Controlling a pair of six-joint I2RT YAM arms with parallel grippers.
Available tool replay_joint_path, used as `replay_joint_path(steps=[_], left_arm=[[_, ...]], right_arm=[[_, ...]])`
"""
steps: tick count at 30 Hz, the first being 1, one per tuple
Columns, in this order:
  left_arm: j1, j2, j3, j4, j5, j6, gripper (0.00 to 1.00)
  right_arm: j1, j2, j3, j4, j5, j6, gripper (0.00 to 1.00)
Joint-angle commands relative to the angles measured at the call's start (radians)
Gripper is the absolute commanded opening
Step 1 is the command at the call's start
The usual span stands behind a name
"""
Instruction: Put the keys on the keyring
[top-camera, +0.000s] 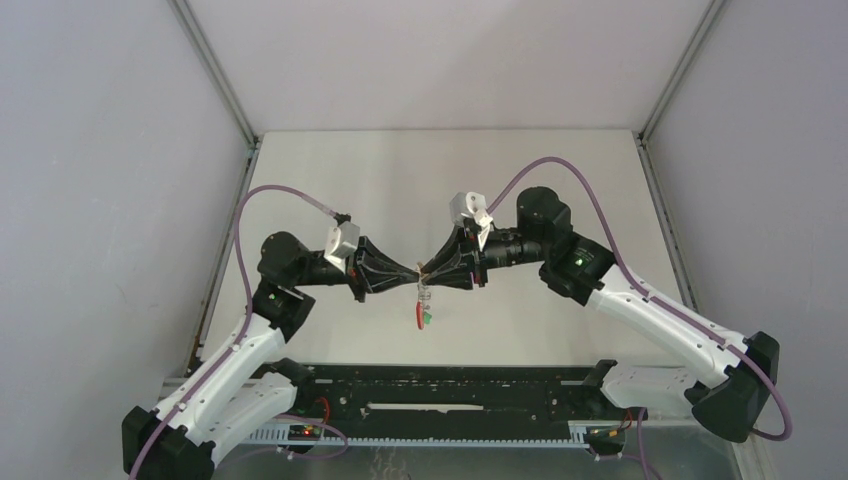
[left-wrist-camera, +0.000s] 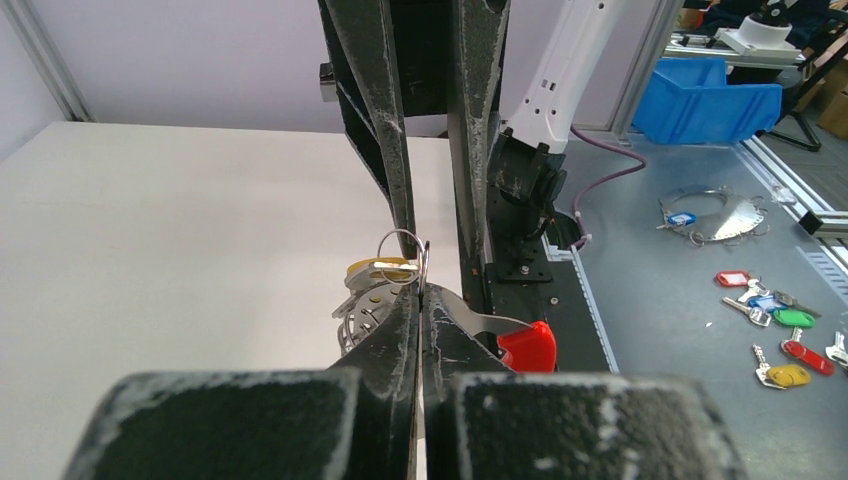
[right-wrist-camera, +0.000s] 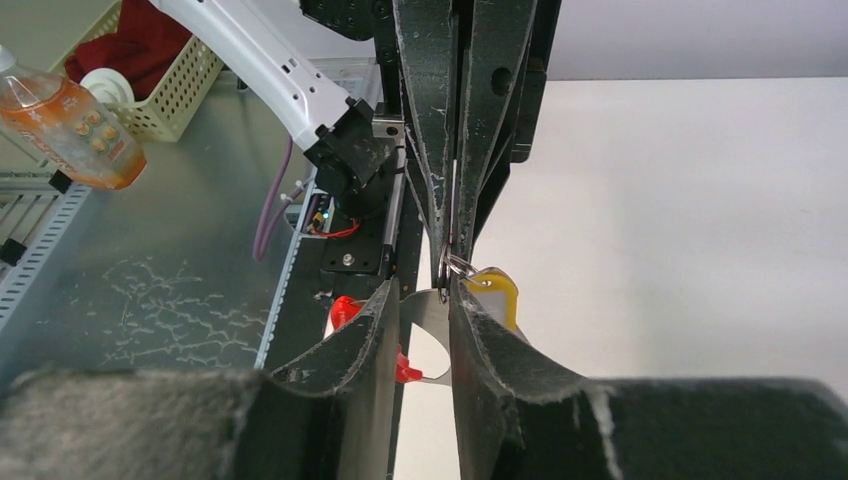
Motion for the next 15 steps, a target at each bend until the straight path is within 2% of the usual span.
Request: replay_joint_path(steps=[1, 5, 9, 13, 15], left_arm=[[-0.006, -0.014, -0.008, 0.016, -0.011, 0.025, 0.0], [-0.007, -0.013, -0.01, 0.008, -0.012, 0.038, 0.0], [-0.007, -0.014, -0.007, 0.002, -0.017, 0.043, 0.0], [-0.007, -0.015, -0.007, 0.001, -0.017, 0.043, 0.0], [-0.007, -0.016, -0.007, 0.001, -0.017, 0.043, 0.0]], right_arm=[[0.011, -0.015, 0.024, 0.037, 0.014, -0.006, 0.31], [0.017, 0.003, 0.044, 0.017, 0.024, -0.013, 0.25], [0.031, 0.025, 0.071, -0.027, 0.043, -0.035, 0.13], [0.044, 0.033, 0.084, -0.052, 0.087, -0.048, 0.08], [0.048, 0.031, 0.088, -0.065, 0.107, -0.056, 0.0]])
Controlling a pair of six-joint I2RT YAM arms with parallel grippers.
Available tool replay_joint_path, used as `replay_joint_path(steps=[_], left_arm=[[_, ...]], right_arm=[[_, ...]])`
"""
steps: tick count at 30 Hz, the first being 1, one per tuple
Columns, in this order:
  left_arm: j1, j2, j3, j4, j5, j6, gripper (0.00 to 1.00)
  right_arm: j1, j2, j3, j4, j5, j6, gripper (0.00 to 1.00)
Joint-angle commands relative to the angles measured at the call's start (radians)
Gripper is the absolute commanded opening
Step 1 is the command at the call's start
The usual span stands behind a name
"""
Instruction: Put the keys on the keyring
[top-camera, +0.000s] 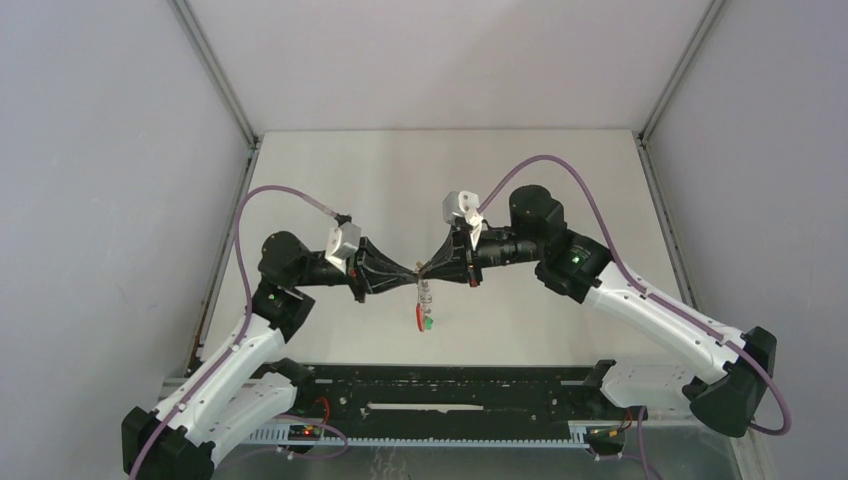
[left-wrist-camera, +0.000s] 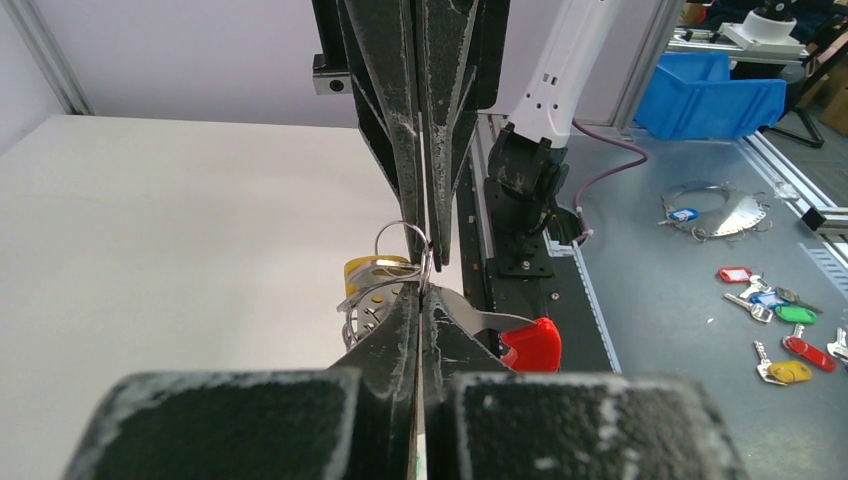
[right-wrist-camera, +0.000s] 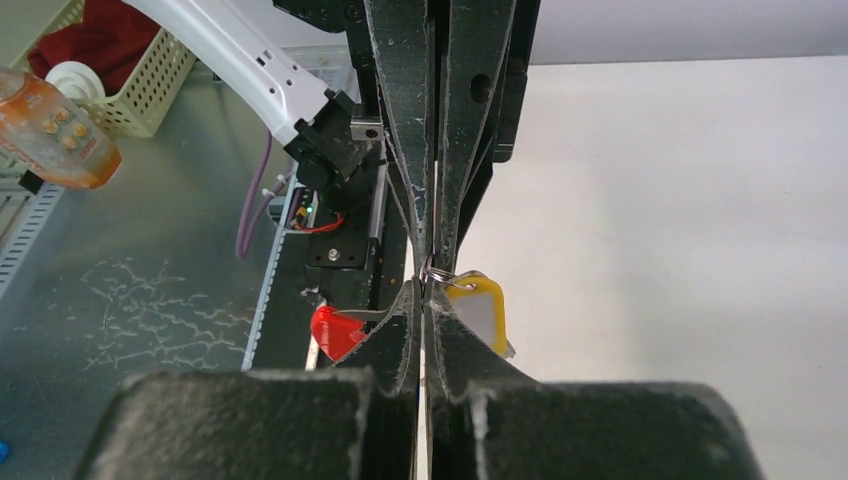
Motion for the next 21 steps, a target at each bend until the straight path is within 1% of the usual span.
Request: replay_joint_path(steps=[1, 4, 7, 10, 12, 13, 14, 15, 17, 18, 19, 21], left_arm=[[-0.005, -0.015, -0.007, 0.025, -0.016, 0.023, 0.0], [-0.005, -0.017, -0.001, 0.0, -0.008, 0.045, 0.01], [-0.004, -0.022, 0.017, -0.094, 0.003, 0.108, 0.12], [-0.004, -0.028, 0.031, -0.19, 0.029, 0.173, 0.32], [-0.004, -0.033, 0.052, -0.296, 0.042, 0.24, 0.43], [-0.004, -0.034, 0.063, -0.344, 0.057, 0.28, 0.55], [0.0, -0.038, 0.083, -0.433, 0.068, 0.348, 0.59], [0.004, -0.04, 0.113, -0.551, 0.071, 0.434, 0.61], [0.017, -0.043, 0.177, -0.776, 0.061, 0.657, 0.63], [0.022, -0.043, 0.206, -0.861, 0.042, 0.772, 0.63], [0.03, -0.044, 0.228, -0.911, 0.028, 0.838, 0.64], [0.041, -0.049, 0.262, -0.952, -0.006, 0.913, 0.64]], right_arm=[[0.024, 0.002, 0.052, -0.022, 0.052, -0.037, 0.0], [0.027, -0.01, 0.052, -0.055, 0.077, -0.059, 0.0], [0.025, -0.017, 0.054, -0.095, 0.066, -0.074, 0.0], [0.025, -0.001, 0.074, -0.148, 0.038, -0.068, 0.0], [0.021, 0.021, 0.101, -0.196, 0.013, -0.053, 0.0], [0.019, 0.032, 0.115, -0.221, -0.003, -0.049, 0.0], [0.019, 0.042, 0.13, -0.248, -0.013, -0.049, 0.0], [0.019, 0.051, 0.141, -0.27, -0.025, -0.048, 0.0], [0.02, 0.067, 0.164, -0.318, -0.047, -0.056, 0.0], [0.022, 0.074, 0.179, -0.356, -0.059, -0.073, 0.0], [0.025, 0.083, 0.194, -0.385, -0.066, -0.085, 0.0], [0.032, 0.105, 0.224, -0.444, -0.083, -0.108, 0.0]])
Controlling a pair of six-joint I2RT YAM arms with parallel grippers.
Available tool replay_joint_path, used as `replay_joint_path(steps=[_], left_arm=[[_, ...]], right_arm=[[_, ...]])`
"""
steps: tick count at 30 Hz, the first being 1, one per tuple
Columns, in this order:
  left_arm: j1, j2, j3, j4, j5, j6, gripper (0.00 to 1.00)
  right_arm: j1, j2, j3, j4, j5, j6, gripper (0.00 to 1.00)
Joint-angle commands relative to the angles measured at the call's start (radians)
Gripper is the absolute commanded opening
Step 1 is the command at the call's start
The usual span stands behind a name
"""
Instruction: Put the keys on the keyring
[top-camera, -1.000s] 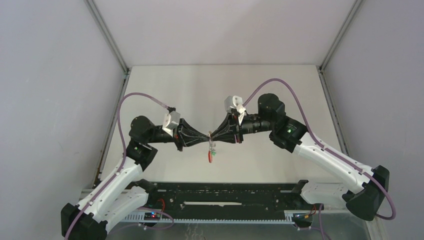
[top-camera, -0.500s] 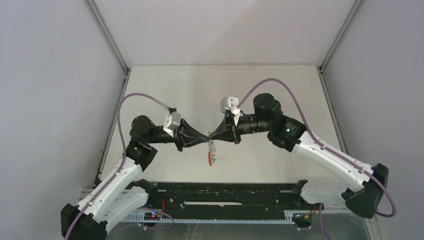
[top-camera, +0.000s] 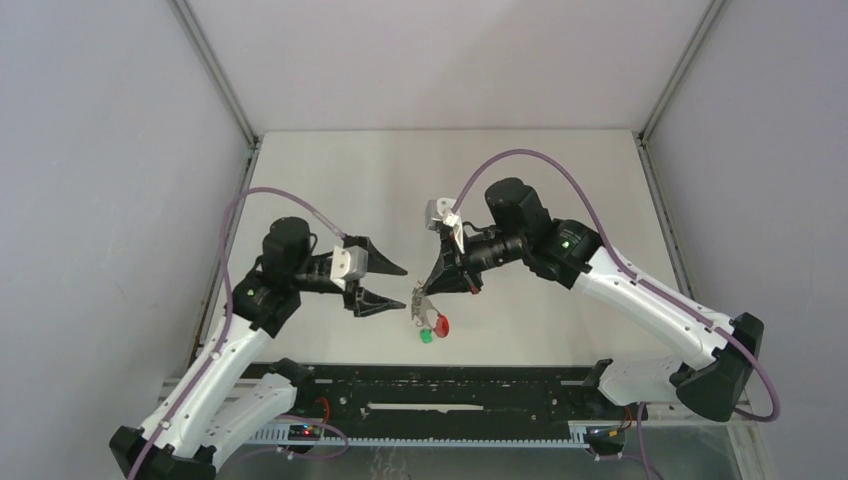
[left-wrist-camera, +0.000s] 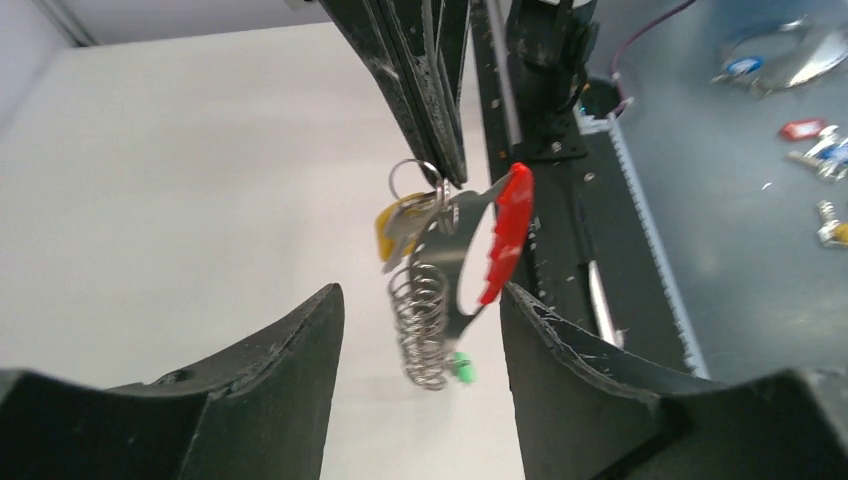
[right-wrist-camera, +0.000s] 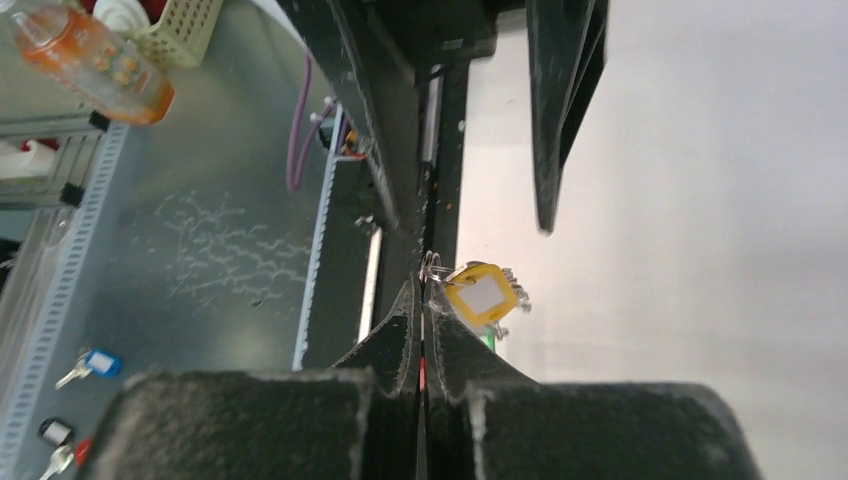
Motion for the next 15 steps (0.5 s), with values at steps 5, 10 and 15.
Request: replay_joint_path(steps=[5, 10, 15], left_arm=[[0.027, -0.024, 0.12, -0.279, 0.009, 0.479, 0.68], [-0.037, 0.012, 0.11, -0.281, 0.031, 0.549, 0.69], [-0.046, 0.025, 0.125, -0.273, 0.049, 0.534, 0.63]], right_arm=[[0.031, 0.085, 0.167, -0.256, -0.107, -0.096, 0.0], [0.07, 0.159, 0.234, -0.306, -0.153, -0.117, 0.0], [0.087, 0.21, 0.28, -0.352, -0.165, -0.144, 0.0]])
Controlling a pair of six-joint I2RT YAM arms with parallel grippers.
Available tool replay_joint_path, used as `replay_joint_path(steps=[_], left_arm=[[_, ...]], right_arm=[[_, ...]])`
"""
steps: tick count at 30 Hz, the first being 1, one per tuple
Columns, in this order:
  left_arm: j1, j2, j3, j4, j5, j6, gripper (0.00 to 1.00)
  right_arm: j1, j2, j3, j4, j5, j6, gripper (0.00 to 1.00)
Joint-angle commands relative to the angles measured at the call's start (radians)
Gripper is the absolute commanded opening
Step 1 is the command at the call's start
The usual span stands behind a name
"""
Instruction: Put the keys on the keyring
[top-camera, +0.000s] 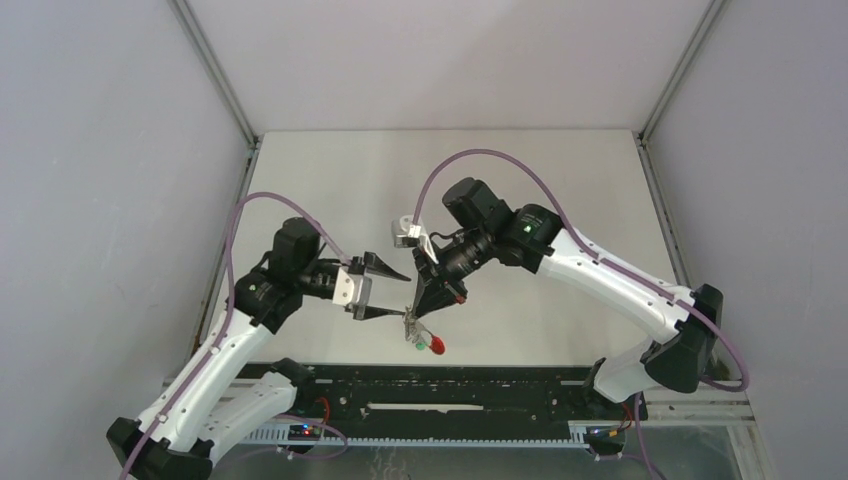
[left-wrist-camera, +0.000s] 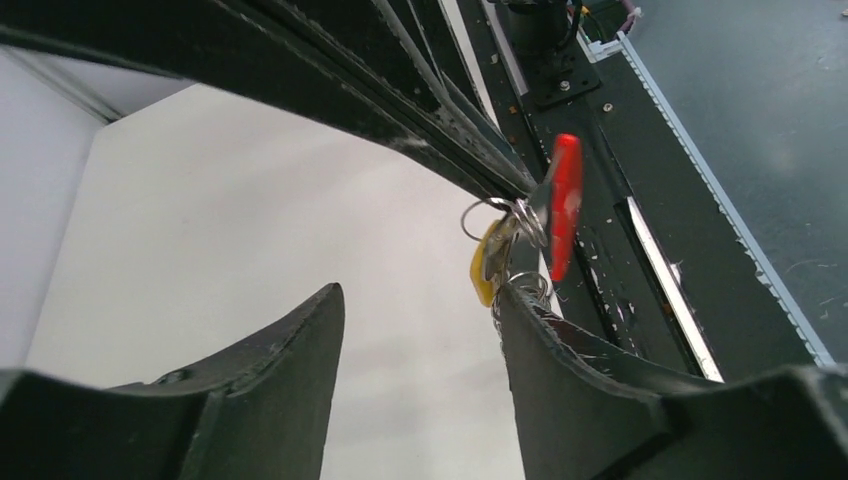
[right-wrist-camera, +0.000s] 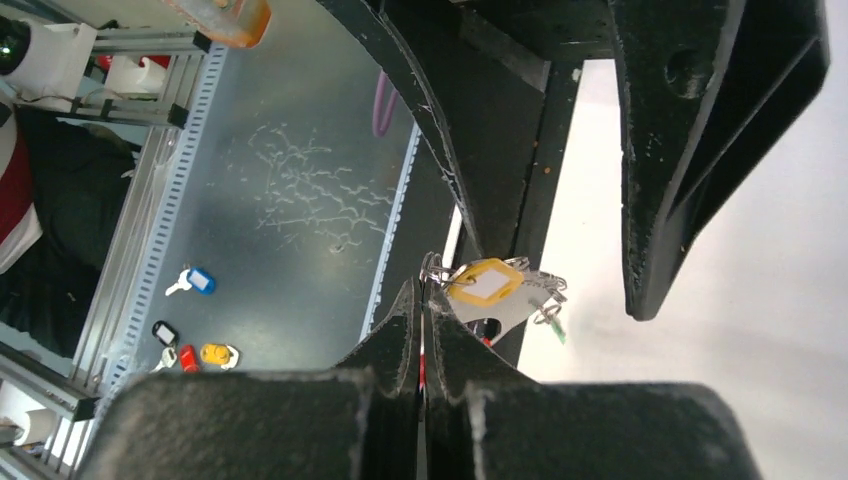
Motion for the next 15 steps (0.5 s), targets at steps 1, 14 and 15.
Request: replay_joint_path(steps=[1, 14, 15], left_arm=[[-0.008, -0.006, 0.041, -0.008, 0.052, 0.031, 0.6], [-0.027, -0.029, 0.012, -0.049, 0.102, 0.003, 0.35], [-0.028, -0.028, 0.014, -0.049, 0.104, 0.001, 0.34]], right_arm=[[0.012, 0.021, 0.062, -0.047, -0.05, -0.037, 0.0], [0.013, 0.077, 0.128, -0.063, -0.057, -0.038, 0.0], [0.014, 0.08, 0.13, -0.061, -0.057, -0.036, 0.0]])
